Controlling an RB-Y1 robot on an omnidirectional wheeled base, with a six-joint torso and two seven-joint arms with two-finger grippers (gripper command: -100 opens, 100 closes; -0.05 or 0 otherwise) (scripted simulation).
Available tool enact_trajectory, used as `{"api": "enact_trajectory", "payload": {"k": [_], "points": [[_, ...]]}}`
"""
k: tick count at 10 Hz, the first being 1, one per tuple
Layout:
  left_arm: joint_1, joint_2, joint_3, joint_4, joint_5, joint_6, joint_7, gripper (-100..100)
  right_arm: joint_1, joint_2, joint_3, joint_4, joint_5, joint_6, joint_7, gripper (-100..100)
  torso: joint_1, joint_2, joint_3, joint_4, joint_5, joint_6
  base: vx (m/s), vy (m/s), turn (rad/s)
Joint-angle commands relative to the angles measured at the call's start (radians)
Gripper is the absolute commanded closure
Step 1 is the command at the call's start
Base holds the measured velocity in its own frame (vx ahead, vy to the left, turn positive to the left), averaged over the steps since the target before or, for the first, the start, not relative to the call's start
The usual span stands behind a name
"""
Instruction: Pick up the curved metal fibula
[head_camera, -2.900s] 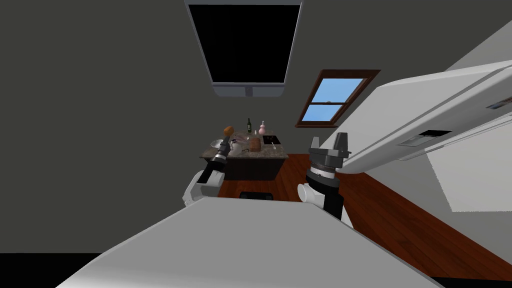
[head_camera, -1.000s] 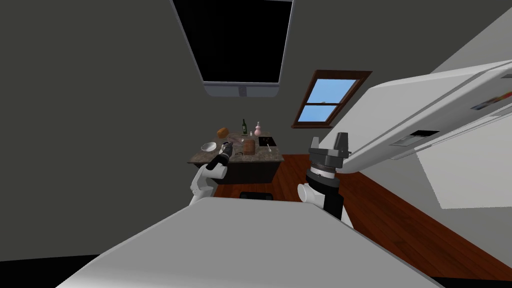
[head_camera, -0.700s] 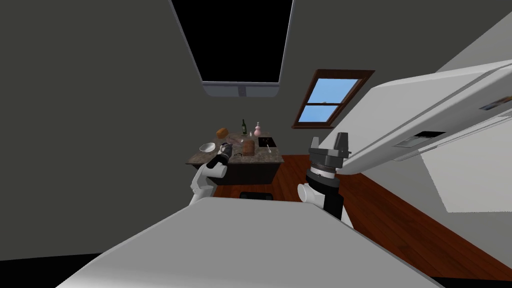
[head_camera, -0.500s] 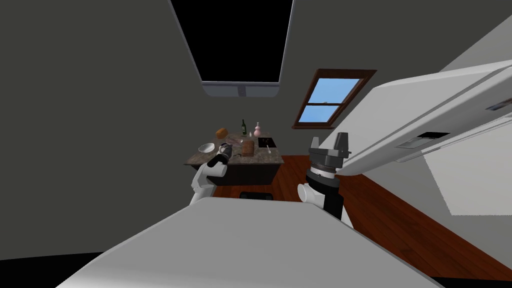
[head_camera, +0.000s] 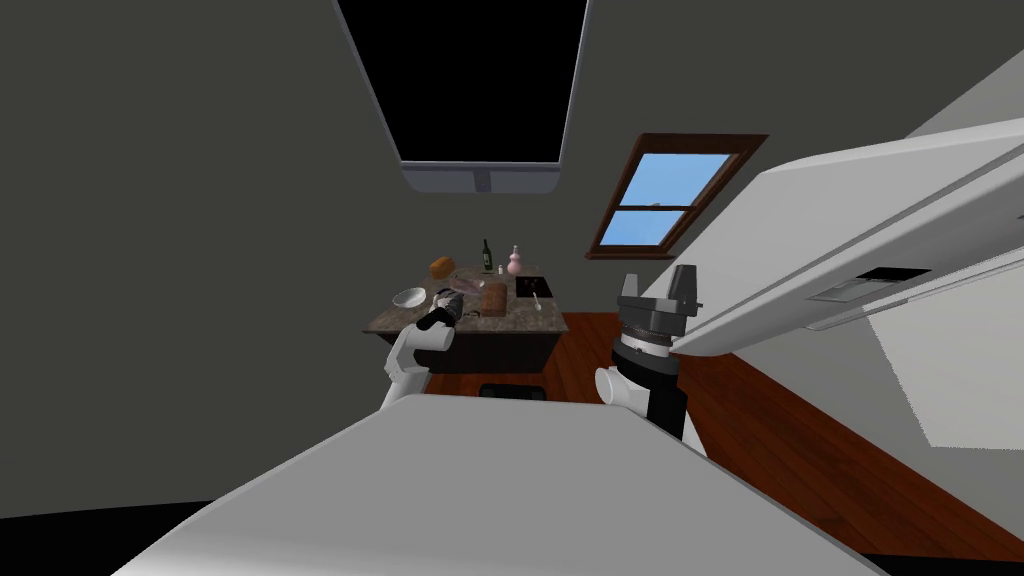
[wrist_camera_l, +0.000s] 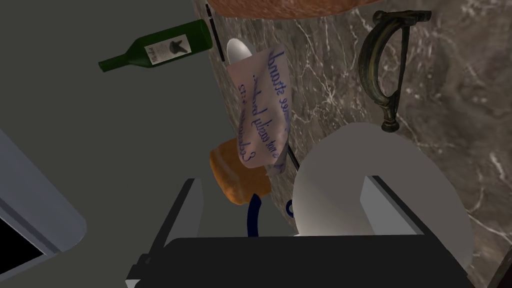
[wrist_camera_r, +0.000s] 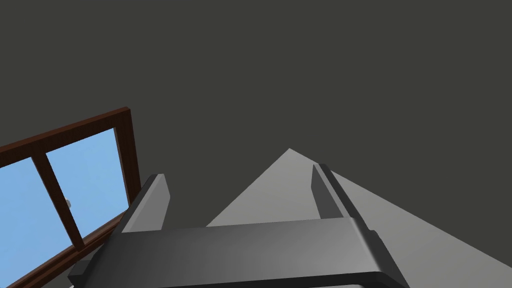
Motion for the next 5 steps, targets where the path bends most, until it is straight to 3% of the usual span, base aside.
{"api": "enact_trajectory", "payload": {"k": [1, 5], "points": [[-0.01, -0.003, 0.015, 0.009, 0.009, 0.05, 0.006, -100, 0.0, 0.0, 0.0, 0.0, 0.0, 0.0, 0.0, 0, 0.0, 0.0, 0.0, 0.0, 0.0, 0.0, 0.069, -0.026, 0.045], [-0.023, -0.02, 0.037, 0.027, 0.016, 0.142, 0.018, -100, 0.0, 0.0, 0.0, 0.0, 0.0, 0.0, 0.0, 0, -0.001, -0.001, -0.001, 0.0, 0.0, 0.0, 0.069, -0.035, 0.036]]}}
